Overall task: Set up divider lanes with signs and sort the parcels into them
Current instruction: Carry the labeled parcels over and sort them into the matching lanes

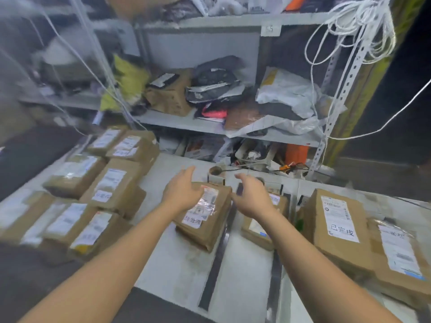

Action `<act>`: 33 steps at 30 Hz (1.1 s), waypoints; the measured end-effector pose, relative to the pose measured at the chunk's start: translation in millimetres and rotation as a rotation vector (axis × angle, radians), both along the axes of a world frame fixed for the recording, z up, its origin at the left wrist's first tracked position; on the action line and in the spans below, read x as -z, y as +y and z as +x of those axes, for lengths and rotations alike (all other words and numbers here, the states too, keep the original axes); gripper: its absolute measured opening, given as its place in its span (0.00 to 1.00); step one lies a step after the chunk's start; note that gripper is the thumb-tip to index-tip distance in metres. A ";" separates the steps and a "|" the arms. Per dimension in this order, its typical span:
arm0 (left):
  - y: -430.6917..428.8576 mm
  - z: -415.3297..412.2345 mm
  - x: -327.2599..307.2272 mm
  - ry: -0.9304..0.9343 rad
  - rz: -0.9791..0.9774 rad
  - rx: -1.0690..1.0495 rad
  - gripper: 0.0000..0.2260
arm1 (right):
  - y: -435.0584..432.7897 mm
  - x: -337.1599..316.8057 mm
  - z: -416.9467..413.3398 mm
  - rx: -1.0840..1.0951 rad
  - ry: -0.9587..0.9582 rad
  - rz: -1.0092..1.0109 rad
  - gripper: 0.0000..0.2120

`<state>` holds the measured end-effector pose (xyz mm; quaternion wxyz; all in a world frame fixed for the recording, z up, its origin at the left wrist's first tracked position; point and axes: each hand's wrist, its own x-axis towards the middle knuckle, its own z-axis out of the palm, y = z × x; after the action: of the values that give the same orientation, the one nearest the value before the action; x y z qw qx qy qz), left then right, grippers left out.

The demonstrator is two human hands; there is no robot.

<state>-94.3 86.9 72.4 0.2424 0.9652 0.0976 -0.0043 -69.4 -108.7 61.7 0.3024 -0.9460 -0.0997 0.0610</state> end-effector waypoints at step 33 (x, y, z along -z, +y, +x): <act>524.8 -60.0 -14.5 0.037 0.170 -0.238 0.30 | 488.3 -9.4 -7.2 -0.267 -0.038 -0.185 0.29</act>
<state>-154.3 611.7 87.0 0.1565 0.9637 0.2160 0.0148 -76.6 379.7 71.1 0.2013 -0.9491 -0.2241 0.0919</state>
